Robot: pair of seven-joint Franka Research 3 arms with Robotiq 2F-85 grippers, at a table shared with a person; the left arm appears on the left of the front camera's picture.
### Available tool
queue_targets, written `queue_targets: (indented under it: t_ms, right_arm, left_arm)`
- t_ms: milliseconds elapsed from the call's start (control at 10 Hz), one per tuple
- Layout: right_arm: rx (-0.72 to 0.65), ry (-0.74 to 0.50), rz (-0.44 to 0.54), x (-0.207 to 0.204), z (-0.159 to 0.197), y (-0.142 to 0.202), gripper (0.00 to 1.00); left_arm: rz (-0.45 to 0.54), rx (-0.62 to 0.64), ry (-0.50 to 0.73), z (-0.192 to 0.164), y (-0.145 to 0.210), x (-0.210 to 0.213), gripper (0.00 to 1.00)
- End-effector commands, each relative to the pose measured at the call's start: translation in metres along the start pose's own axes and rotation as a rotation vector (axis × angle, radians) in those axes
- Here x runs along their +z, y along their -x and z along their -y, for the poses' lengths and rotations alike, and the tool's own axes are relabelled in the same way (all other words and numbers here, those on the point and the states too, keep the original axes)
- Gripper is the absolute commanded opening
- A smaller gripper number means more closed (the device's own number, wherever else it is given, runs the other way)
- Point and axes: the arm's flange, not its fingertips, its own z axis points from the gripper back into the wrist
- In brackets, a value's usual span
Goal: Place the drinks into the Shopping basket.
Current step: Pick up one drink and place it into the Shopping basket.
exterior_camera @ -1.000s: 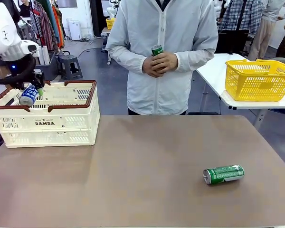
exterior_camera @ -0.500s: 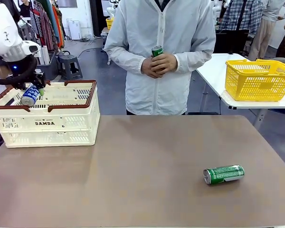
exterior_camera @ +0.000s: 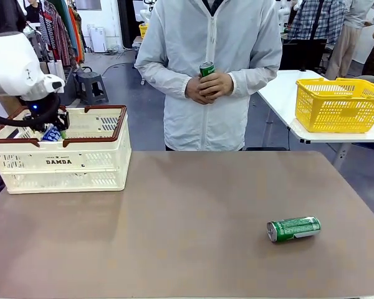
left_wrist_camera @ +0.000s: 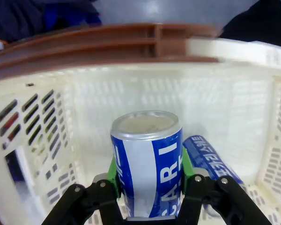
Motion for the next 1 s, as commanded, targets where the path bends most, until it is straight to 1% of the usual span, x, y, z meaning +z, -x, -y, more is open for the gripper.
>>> queue_targets:
  t_ms: [0, 100, 200, 300, 400, 700, 900]
  right_arm:
    - [-0.012, 0.000, -0.010, 0.002, -0.005, 0.001, 1.00]
    - [-0.012, 0.000, -0.010, 0.002, -0.005, 0.001, 1.00]
    - [-0.012, 0.000, -0.010, 0.002, -0.005, 0.001, 1.00]
    - [-0.012, 0.000, -0.010, 0.002, -0.005, 0.001, 1.00]
    - [-0.012, 0.000, -0.010, 0.002, -0.005, 0.001, 1.00]
    - [-0.012, 0.000, -0.010, 0.002, -0.005, 0.001, 1.00]
    - [-0.012, 0.000, -0.010, 0.002, -0.005, 0.001, 1.00]
  left_arm:
    - [-0.046, 0.046, -0.034, -0.006, -0.001, -0.005, 0.00]
    - [-0.054, 0.042, -0.024, -0.008, 0.000, -0.011, 0.00]
    - [-0.035, 0.043, -0.012, -0.008, 0.005, -0.010, 0.22]
    - [-0.021, 0.042, -0.008, -0.008, 0.005, -0.008, 0.79]
    - [-0.016, 0.049, -0.013, -0.009, 0.005, -0.007, 1.00]
    - [-0.023, 0.058, -0.004, -0.010, 0.007, -0.007, 1.00]
    - [-0.003, 0.059, 0.019, -0.013, 0.012, 0.006, 1.00]
